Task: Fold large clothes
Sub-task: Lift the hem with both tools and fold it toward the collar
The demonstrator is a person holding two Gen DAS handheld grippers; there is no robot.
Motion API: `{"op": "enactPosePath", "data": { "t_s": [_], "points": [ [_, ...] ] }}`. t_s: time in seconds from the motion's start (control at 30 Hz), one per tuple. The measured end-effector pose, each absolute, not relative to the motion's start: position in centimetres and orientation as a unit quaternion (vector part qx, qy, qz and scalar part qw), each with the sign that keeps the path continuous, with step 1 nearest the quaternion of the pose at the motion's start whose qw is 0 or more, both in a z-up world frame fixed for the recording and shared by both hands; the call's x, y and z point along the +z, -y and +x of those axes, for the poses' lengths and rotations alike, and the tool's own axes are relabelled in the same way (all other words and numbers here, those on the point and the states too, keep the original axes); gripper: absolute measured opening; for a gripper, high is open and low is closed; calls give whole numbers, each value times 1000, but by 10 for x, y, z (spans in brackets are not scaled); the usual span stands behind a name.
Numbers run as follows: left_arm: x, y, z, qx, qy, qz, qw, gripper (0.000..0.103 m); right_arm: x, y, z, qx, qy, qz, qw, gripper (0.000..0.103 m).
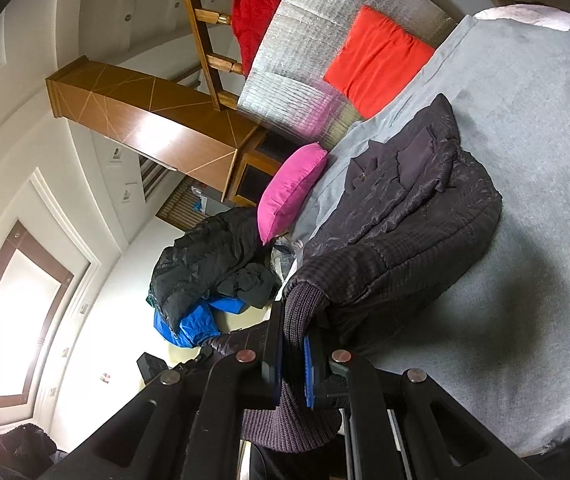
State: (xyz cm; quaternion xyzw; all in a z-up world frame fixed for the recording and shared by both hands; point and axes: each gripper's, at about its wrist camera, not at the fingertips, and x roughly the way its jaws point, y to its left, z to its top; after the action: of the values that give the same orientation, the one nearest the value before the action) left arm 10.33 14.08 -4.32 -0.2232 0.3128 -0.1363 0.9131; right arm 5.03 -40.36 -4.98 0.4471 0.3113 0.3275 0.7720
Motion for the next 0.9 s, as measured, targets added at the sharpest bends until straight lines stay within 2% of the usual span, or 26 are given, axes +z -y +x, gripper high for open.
{"op": "enactPosePath", "data": {
  "t_s": [0.9],
  "points": [
    [-25,-139,134,-148,-290,-224,919,8,-28,400,80,344,-294,433,779,8]
  ]
}}
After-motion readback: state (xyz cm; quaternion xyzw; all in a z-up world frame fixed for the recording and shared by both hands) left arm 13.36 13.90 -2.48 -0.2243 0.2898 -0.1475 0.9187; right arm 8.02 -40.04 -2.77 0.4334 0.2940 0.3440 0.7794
